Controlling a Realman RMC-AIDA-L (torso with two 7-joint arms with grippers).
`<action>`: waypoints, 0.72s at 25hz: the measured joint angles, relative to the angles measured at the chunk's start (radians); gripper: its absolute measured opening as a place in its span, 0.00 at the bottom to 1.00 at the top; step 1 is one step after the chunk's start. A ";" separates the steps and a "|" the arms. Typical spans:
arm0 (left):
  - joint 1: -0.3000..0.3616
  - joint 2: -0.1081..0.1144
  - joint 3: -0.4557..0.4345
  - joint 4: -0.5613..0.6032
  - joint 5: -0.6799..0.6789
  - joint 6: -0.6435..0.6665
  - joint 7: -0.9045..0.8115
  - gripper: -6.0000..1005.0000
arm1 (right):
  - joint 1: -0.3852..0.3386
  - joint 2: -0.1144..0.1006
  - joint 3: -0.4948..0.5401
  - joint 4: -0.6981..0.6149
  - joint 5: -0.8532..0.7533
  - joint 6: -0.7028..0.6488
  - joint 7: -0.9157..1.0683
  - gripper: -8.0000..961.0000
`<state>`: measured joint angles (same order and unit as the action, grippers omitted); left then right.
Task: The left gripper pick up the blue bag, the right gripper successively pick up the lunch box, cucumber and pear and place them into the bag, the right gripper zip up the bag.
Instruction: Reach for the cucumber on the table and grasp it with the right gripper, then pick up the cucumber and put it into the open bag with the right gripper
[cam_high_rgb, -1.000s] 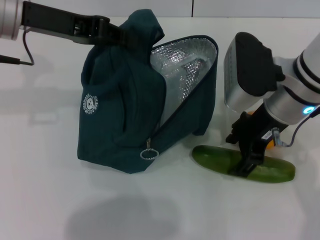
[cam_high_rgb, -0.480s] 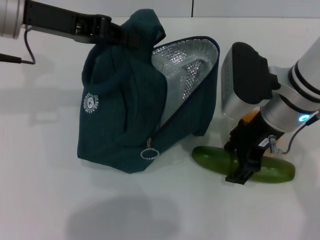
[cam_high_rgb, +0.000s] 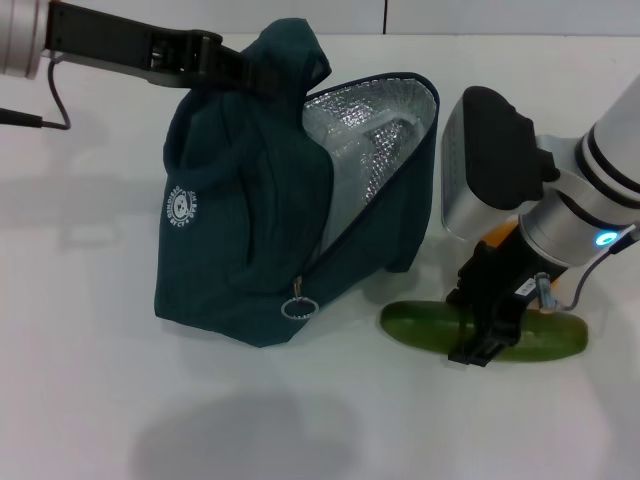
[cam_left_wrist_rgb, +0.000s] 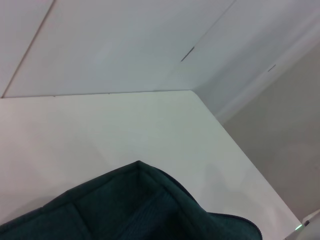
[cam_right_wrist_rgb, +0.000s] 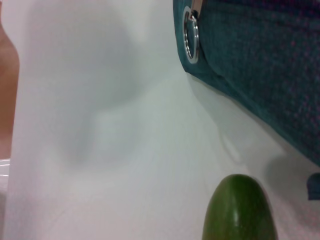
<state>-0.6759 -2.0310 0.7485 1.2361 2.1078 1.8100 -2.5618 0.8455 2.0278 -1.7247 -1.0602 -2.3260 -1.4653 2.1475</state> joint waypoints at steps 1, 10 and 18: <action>0.001 0.000 0.000 0.000 0.000 0.000 0.000 0.05 | -0.003 0.000 0.001 -0.002 0.000 -0.002 0.000 0.68; 0.005 0.002 0.000 0.000 0.000 0.000 0.000 0.05 | -0.032 -0.009 0.176 -0.123 0.137 -0.245 -0.058 0.67; 0.005 -0.001 0.000 0.000 0.000 0.000 -0.004 0.05 | -0.039 -0.021 0.684 -0.016 0.381 -0.524 -0.146 0.67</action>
<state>-0.6709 -2.0318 0.7486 1.2365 2.1075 1.8100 -2.5656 0.8061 2.0065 -1.0412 -1.0764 -1.9450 -1.9896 2.0017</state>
